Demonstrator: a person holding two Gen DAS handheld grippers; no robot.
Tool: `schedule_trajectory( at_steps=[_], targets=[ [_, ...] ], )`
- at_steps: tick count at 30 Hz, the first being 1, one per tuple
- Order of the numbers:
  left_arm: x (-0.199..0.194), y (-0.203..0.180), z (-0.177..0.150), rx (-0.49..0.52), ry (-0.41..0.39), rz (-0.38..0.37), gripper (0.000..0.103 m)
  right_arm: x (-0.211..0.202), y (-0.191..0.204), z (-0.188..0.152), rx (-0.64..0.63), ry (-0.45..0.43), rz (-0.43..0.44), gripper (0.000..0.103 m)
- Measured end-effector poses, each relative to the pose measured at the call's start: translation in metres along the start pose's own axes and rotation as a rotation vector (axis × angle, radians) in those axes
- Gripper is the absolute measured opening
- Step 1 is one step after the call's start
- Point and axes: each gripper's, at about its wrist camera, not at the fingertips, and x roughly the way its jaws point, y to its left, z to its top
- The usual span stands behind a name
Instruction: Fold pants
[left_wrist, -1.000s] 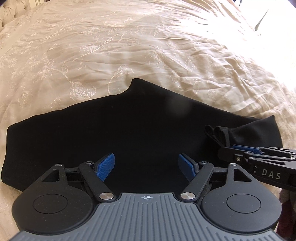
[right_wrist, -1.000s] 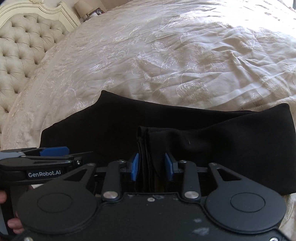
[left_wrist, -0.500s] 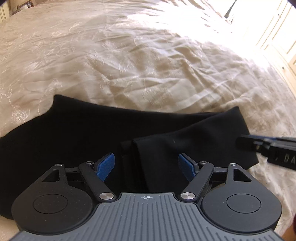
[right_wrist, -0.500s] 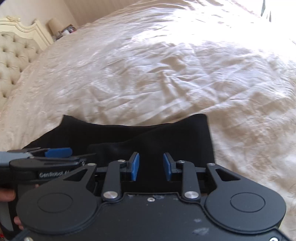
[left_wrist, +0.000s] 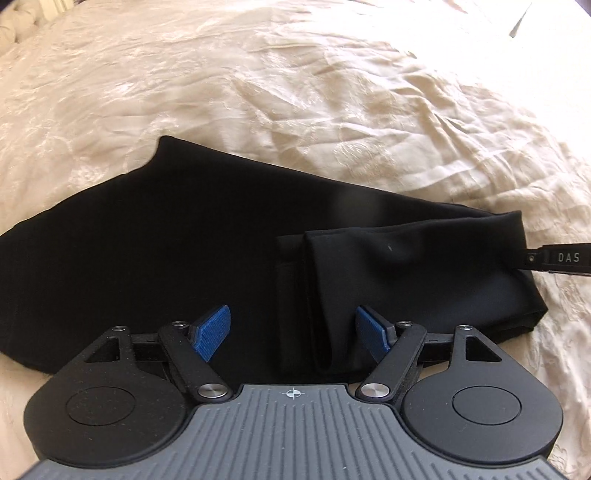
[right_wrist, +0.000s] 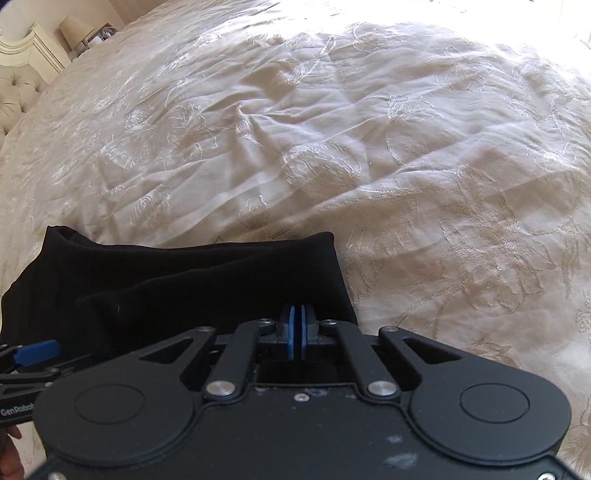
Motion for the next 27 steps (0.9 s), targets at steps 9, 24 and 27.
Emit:
schedule_trajectory(
  at_steps=[9,24,27],
  targets=[
    [-0.047,0.096,-0.033,-0.236,-0.041,0.167,0.074,-0.042,0.025,-0.004,-0.012,-0.095,0.07,0.014],
    [-0.052,0.261,-0.036,-0.327,-0.074,0.233,0.074,-0.012,0.204,-0.027,-0.197,-0.014,0.188,0.015],
    [-0.047,0.284,-0.031,-0.272,-0.08,0.215,0.074,0.008,0.243,-0.019,-0.215,-0.012,0.173,0.015]
  ],
)
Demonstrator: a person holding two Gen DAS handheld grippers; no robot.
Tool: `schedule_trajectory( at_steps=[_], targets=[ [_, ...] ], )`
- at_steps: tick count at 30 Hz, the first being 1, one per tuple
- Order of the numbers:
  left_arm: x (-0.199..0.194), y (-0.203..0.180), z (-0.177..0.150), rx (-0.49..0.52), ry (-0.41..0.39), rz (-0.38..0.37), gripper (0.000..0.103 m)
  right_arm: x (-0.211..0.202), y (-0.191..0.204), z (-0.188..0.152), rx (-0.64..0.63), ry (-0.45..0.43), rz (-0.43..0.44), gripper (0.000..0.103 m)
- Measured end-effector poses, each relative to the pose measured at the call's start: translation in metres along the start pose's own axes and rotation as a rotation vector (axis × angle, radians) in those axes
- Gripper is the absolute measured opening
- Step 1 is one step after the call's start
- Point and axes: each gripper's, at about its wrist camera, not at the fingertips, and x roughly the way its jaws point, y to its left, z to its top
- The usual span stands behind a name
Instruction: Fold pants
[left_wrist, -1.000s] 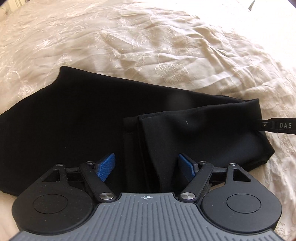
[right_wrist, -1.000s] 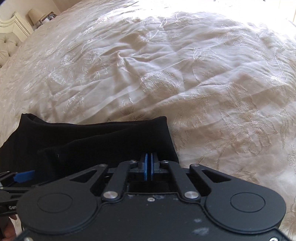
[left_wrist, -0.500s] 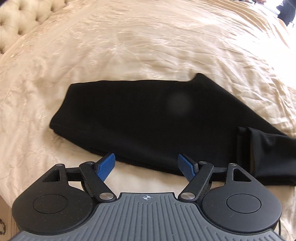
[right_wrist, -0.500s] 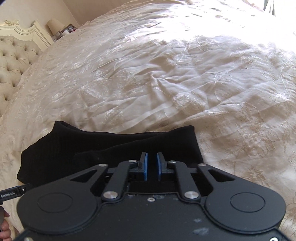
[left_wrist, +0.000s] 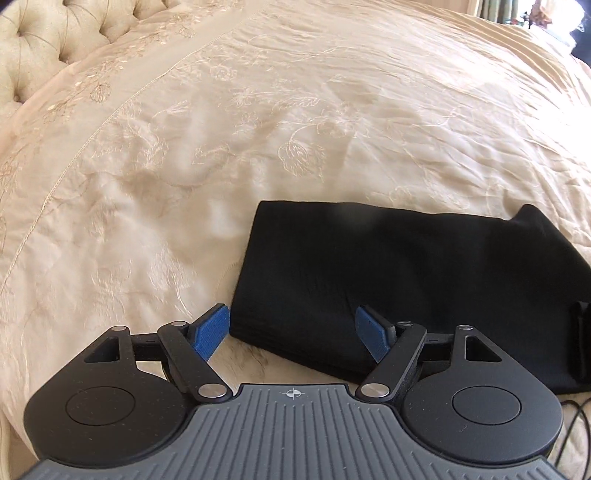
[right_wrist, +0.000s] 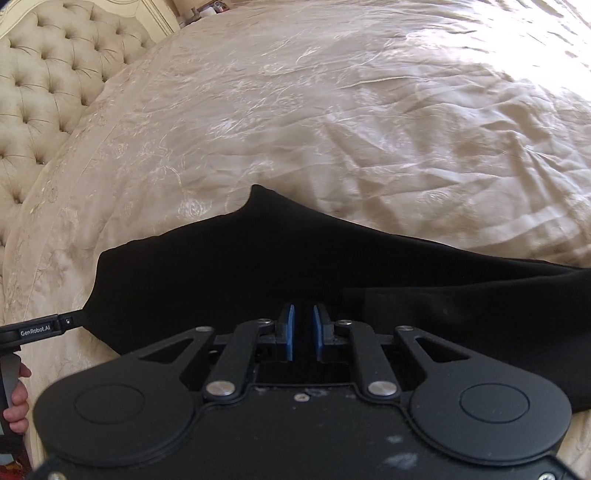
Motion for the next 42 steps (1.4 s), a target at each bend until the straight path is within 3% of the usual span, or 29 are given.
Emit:
schedule_trajectory(
  at_steps=[6,10,15,23,28,30,33,34,35,37,38,42],
  targets=[
    [0.031,0.027,0.017,0.086,0.02,-0.086,0.074,0.058,0.025,0.039,0.027,0.001,-0.098,0.015],
    [0.052,0.043,0.023,0.068,0.052,-0.122,0.074,0.091,0.027,0.054,0.022,0.041,-0.179,0.013],
    [0.09,0.051,0.025,0.043,0.149,-0.208,0.074,0.107,0.03,0.059,0.002,0.068,-0.225,0.012],
    [0.112,0.041,0.026,0.002,0.182,-0.339,0.095,0.086,0.049,0.028,0.01,0.078,-0.235,0.012],
    [0.115,0.032,0.025,0.016,0.18,-0.355,0.096,0.068,0.065,-0.018,0.021,0.119,-0.216,0.013],
    [0.113,0.027,0.024,0.028,0.168,-0.336,0.092,0.061,0.07,-0.036,0.033,0.132,-0.213,0.013],
    [0.105,0.031,0.023,-0.002,0.141,-0.304,0.075,0.053,0.075,-0.058,0.06,0.138,-0.212,0.013],
    [0.103,0.034,0.023,-0.017,0.129,-0.265,0.052,0.052,0.076,-0.063,0.063,0.14,-0.215,0.013],
    [0.101,0.04,0.023,-0.043,0.126,-0.252,0.039,0.052,0.077,-0.065,0.062,0.141,-0.217,0.013],
    [0.097,0.051,0.023,-0.096,0.119,-0.259,0.023,0.057,0.077,-0.066,0.055,0.148,-0.22,0.013],
    [0.094,0.057,0.023,-0.12,0.113,-0.277,0.017,0.061,0.075,-0.065,0.058,0.157,-0.22,0.013],
    [0.079,0.055,0.025,-0.11,0.086,-0.297,0.012,0.077,0.07,-0.06,0.039,0.172,-0.219,0.013]
  ],
)
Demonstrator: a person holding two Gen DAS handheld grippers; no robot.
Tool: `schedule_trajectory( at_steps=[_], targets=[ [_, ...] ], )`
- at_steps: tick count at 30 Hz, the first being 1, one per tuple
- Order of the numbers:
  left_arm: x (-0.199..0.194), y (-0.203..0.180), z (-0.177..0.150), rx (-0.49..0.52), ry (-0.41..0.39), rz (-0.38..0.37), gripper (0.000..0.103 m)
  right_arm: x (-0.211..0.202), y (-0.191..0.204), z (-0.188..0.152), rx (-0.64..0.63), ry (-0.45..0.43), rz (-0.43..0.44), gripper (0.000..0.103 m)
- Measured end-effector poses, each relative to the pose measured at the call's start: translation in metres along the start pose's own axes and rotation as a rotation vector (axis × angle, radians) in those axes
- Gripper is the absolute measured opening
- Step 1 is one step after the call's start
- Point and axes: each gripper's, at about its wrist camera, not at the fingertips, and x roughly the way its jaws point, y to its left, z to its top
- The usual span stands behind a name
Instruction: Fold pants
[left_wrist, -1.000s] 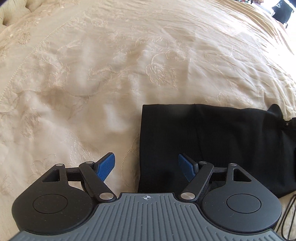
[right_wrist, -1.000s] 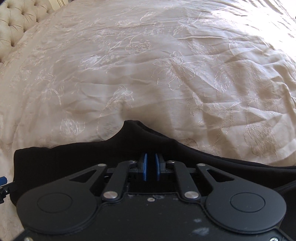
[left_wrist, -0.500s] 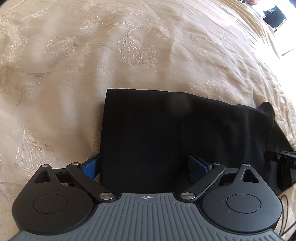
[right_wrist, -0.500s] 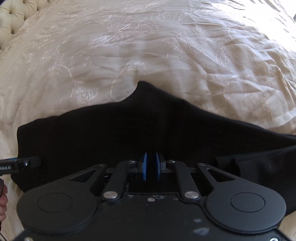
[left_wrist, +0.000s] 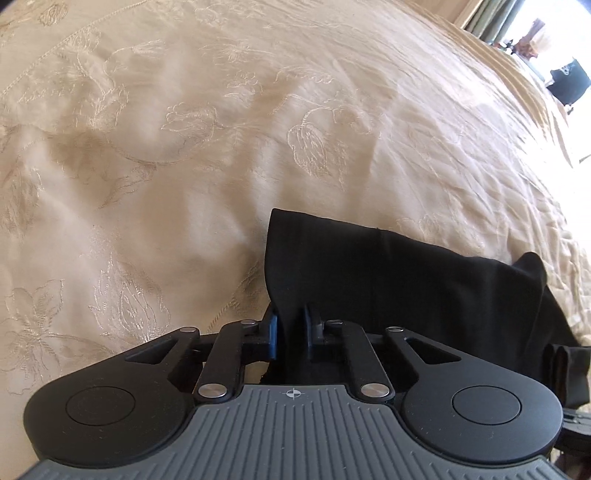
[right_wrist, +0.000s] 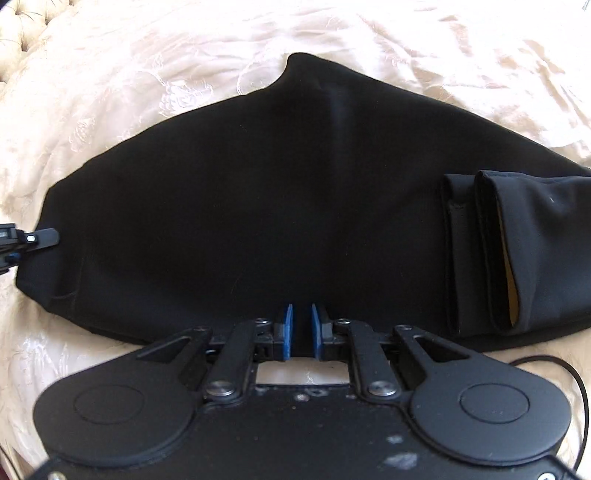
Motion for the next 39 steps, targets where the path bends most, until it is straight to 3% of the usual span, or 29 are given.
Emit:
schedule_trajectory(
  at_steps=[4,6,7,13,18,20,23,25,29,31,33,34,35,37,39],
  targets=[
    [0.002,-0.005,-0.001,0.009,0.004,0.027,0.016,-0.004,-0.002,-0.003,0.012,-0.001,0.013,0.013],
    [0.01,0.0,-0.001,-0.016,0.022,0.037,0.026,-0.008,-0.004,-0.005,0.017,-0.004,0.02,0.013],
    [0.015,0.003,-0.001,-0.019,0.048,0.033,0.037,-0.01,-0.005,-0.006,0.018,-0.003,0.022,0.013],
    [0.014,0.014,-0.019,-0.056,0.089,-0.043,0.062,-0.023,-0.009,-0.009,0.04,-0.005,0.033,0.014],
    [-0.005,0.018,-0.048,-0.165,0.053,-0.039,0.068,-0.025,-0.017,-0.002,0.052,-0.006,0.039,0.017],
    [-0.004,0.02,-0.055,-0.228,0.07,-0.071,0.073,-0.023,-0.016,0.003,0.048,-0.003,0.035,0.017],
    [-0.002,0.02,-0.062,-0.339,0.068,-0.105,0.074,-0.02,-0.009,0.005,0.041,0.002,0.03,0.017],
    [0.004,0.019,-0.064,-0.387,0.065,-0.144,0.08,-0.018,-0.008,0.006,0.041,0.006,0.031,0.017],
    [0.024,0.01,-0.053,-0.39,0.038,-0.158,0.095,-0.014,0.0,0.006,0.026,0.013,0.024,0.017],
    [0.026,0.011,-0.049,-0.454,0.0,-0.17,0.096,-0.014,0.002,0.007,0.018,0.014,0.025,0.018],
    [0.021,0.019,-0.053,-0.547,-0.057,-0.189,0.081,-0.012,0.005,0.007,0.012,0.012,0.031,0.018],
    [0.02,0.022,-0.054,-0.578,-0.072,-0.181,0.044,-0.012,0.003,0.006,0.008,0.011,0.036,0.018],
    [0.021,0.025,-0.054,-0.586,-0.064,-0.191,0.02,-0.012,0.002,0.006,0.004,0.009,0.04,0.018],
    [0.019,0.024,-0.051,-0.579,-0.067,-0.239,0.01,-0.013,0.001,0.003,-0.005,-0.002,0.038,0.017],
    [0.005,0.01,-0.044,-0.492,-0.097,-0.197,0.009,-0.013,0.0,0.0,-0.023,-0.005,0.039,0.015]
  ],
)
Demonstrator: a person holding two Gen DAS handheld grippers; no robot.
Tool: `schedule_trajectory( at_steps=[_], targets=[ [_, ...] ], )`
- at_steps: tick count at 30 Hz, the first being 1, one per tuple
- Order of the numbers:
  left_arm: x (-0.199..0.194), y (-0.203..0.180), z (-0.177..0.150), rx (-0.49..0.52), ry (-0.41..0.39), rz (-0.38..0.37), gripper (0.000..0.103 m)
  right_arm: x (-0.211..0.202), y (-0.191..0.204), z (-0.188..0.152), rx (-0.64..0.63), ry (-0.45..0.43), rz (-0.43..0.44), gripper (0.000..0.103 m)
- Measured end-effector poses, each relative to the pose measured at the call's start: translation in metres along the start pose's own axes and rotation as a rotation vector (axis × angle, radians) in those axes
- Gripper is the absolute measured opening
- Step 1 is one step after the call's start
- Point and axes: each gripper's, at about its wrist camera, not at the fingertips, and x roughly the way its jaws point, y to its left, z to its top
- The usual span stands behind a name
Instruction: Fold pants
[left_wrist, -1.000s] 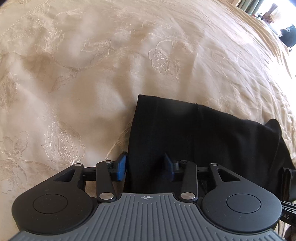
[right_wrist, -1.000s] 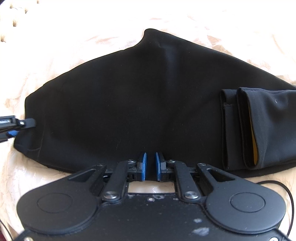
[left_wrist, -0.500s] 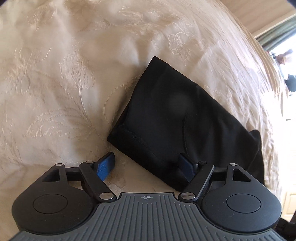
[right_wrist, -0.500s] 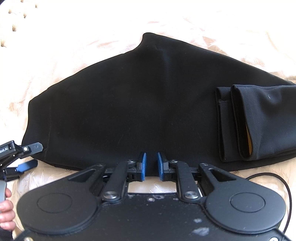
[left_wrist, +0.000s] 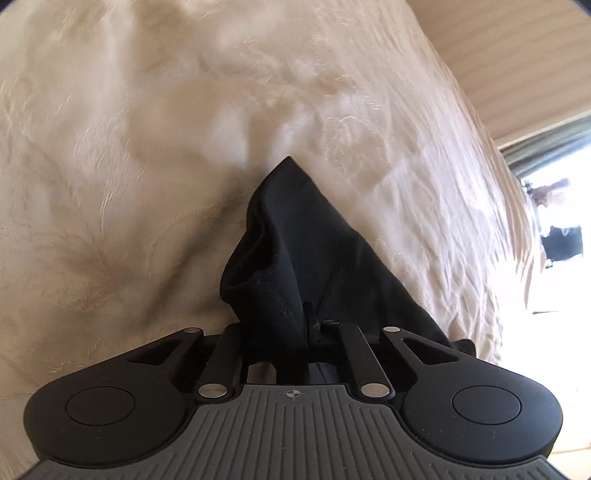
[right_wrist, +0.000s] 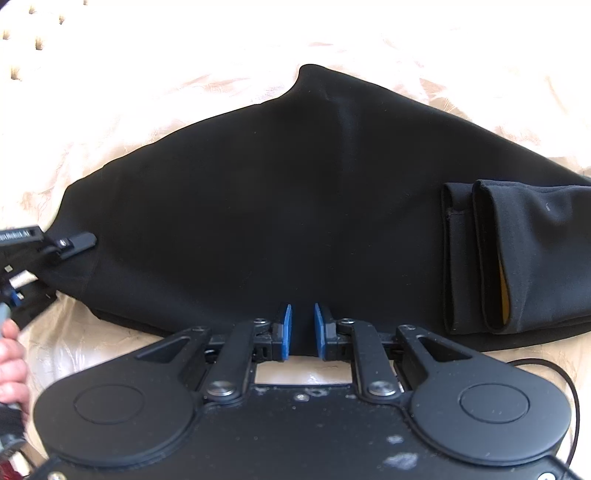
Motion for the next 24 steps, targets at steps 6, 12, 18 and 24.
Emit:
schedule_trajectory(
  at_steps=[6,12,18,24],
  targets=[
    [-0.052,-0.087,-0.024,0.294,-0.121,-0.026,0.009,0.009,-0.001,-0.006,-0.119,0.024,0.056,0.015],
    [-0.095,-0.194,-0.082,0.563,-0.258,-0.034,0.009,-0.047,-0.049,0.0,-0.039,-0.085,0.23,0.017],
    [-0.067,-0.294,-0.174,0.768,-0.257,-0.068,0.009,-0.101,-0.146,-0.011,0.004,-0.177,0.218,0.017],
    [0.033,-0.339,-0.268,0.875,-0.101,-0.022,0.012,-0.119,-0.259,-0.03,0.136,-0.178,0.1,0.017]
  ],
)
